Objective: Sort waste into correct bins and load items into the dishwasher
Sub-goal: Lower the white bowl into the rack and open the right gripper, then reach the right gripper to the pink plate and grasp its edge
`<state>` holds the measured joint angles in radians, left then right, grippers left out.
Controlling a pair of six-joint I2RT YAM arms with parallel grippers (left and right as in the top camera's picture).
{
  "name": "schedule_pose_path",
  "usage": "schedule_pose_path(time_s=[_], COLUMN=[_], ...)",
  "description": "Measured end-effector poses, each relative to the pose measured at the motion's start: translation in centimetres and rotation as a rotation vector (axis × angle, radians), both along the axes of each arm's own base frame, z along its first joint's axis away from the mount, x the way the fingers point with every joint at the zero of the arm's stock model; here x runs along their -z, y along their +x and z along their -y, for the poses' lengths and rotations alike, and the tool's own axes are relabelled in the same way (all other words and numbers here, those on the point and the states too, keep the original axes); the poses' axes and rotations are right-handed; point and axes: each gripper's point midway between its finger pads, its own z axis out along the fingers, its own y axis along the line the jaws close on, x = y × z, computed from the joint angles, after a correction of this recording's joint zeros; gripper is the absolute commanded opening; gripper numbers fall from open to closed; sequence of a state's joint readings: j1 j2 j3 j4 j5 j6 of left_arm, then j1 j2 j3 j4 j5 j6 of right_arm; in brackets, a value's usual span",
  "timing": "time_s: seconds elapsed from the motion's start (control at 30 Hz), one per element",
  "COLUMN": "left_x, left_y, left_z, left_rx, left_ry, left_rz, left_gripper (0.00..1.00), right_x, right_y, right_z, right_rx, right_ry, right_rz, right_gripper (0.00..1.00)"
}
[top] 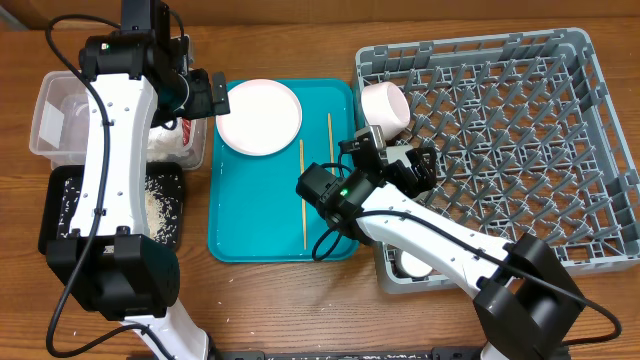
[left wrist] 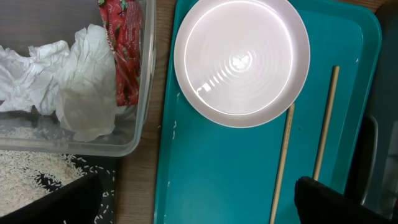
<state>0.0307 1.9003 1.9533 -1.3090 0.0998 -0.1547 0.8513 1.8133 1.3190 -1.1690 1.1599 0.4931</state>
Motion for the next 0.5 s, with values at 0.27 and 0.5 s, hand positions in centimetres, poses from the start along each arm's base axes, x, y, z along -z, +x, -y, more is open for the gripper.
schedule_pose_path(time_s=[0.27, 0.5], left_x=[0.0, 0.0], left_y=[0.0, 0.0], left_z=[0.0, 0.0], left_rx=[0.000, 0.000], left_ry=[0.000, 0.000], left_rz=[0.000, 0.000], left_gripper=[1.00, 1.00], right_x=[-0.4, -1.9], right_y=[0.9, 2.9], right_z=[-1.9, -7.2], right_rx=[-0.037, -0.164], right_ry=[0.076, 0.306], right_rz=[-0.031, -0.099], right_gripper=[1.00, 1.00])
